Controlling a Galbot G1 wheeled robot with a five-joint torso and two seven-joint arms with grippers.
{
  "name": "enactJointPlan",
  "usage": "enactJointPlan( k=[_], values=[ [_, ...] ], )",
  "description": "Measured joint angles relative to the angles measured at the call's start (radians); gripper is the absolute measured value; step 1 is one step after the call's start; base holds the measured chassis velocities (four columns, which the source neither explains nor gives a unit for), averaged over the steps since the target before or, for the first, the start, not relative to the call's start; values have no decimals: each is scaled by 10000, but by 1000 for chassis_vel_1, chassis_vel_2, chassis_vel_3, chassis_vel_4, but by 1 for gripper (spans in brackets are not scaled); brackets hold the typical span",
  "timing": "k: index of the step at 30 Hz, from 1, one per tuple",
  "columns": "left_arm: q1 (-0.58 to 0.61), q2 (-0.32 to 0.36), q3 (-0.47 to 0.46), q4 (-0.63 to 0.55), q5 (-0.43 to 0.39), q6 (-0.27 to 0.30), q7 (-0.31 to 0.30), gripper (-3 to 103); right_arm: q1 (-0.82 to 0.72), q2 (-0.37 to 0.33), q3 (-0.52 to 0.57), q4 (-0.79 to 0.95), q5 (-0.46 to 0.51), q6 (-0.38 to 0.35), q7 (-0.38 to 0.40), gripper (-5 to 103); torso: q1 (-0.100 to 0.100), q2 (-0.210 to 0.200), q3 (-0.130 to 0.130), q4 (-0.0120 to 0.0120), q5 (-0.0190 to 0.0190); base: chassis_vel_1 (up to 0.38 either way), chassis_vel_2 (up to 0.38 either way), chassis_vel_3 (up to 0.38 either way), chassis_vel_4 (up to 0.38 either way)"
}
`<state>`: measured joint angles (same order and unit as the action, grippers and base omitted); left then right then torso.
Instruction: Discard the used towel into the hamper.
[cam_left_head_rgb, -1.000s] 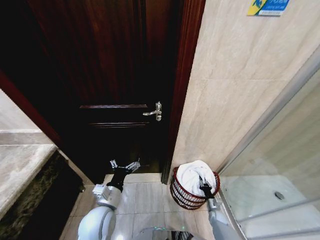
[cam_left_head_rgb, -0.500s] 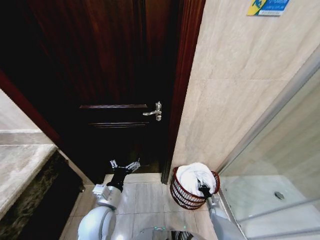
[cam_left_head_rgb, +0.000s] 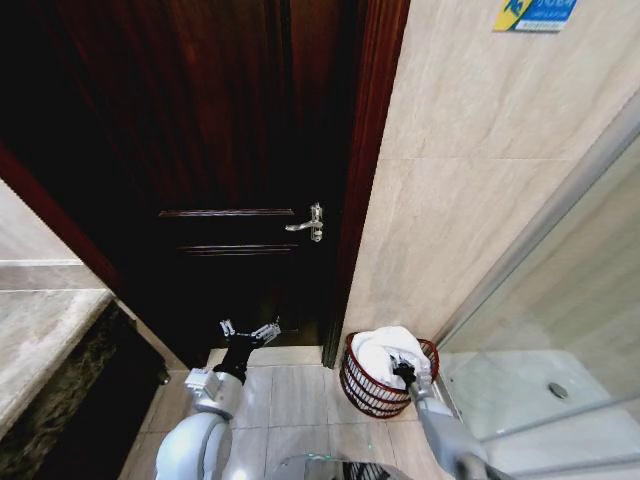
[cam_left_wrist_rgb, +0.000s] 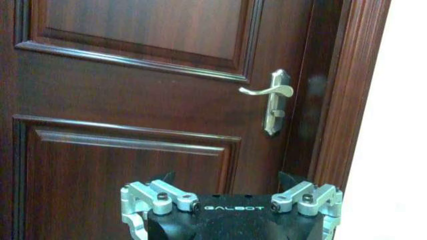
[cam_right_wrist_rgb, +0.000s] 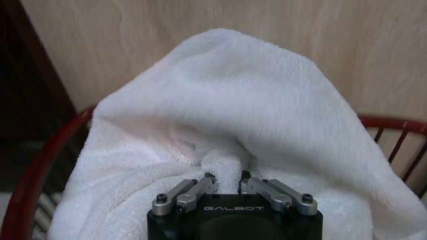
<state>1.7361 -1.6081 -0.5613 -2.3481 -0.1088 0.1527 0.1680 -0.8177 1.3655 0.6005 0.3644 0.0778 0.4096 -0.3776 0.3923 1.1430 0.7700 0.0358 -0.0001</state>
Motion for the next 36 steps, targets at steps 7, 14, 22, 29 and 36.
enactJointPlan(
  k=[7,14,22,29,36],
  values=[
    [0,0,0,0,0,0,0,100,199,107,-66,-306,-52,-515,574,13,0,0,0,2,3,0,0,0,0],
    [0,0,0,0,0,0,0,100,-820,185,-191,1014,134,-305,1621,14,0,0,0,-3,3,0,0,0,0],
    [-1,-1,0,0,0,0,0,100,-2488,-131,-34,2589,-281,1983,1913,40,0,0,-1,-3,-2,0,0,0,0],
    [-1,0,0,0,0,0,0,100,-3406,-301,-58,3716,729,3986,1250,67,0,0,-1,-1,-6,0,0,0,0],
    [0,-1,0,0,0,0,0,100,-2515,-12,-212,3905,2284,3815,90,94,-1,0,-1,7,1,0,0,0,0]
  ],
)
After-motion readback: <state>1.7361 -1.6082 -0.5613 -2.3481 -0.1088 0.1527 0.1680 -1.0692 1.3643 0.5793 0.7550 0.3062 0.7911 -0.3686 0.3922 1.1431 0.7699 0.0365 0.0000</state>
